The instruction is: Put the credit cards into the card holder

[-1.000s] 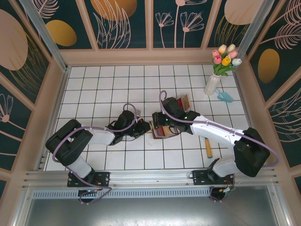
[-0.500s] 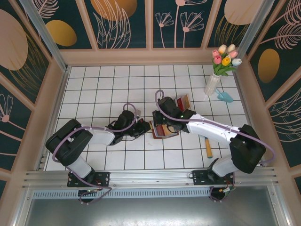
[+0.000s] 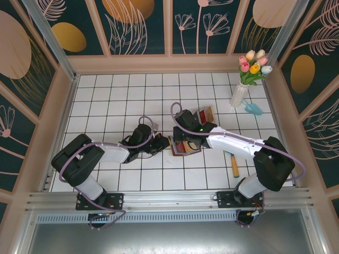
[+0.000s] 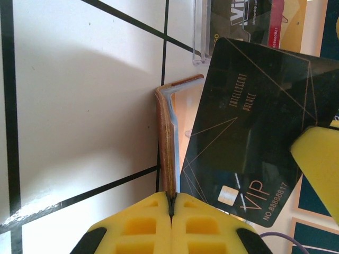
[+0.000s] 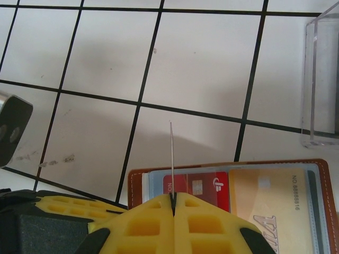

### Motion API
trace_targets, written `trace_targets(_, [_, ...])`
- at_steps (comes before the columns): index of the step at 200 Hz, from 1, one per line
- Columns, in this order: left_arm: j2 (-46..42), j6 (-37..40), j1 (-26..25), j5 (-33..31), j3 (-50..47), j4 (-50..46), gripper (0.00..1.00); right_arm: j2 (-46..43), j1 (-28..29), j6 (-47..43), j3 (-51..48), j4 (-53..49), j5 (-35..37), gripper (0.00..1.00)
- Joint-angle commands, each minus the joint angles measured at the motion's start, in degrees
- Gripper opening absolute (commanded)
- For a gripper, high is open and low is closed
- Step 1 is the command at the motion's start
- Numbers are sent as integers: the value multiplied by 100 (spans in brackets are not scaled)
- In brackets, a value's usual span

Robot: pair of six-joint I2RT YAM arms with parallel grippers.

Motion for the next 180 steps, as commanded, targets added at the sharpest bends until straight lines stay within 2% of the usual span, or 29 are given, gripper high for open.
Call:
trace_targets(1, [-39,-57,-13,76,-51,222,0,-173,63,-8,174,-25,68,0])
trace_targets(94, [-13,-77,-12,107,-24,243,0,-69,62,-25,261,12,-111,0])
trace_targets(134, [-20,-79,-16,125,-23,274,0,187,110,-45,280,-156,148,0])
trace_targets(159, [-22,-91,-14,133,-18,300,0,216,121,-6,253,-64,-10,0])
trace_targets(180, [-22,-110,-14,134,-18,336,0,293,207,15,437,-333,303,0])
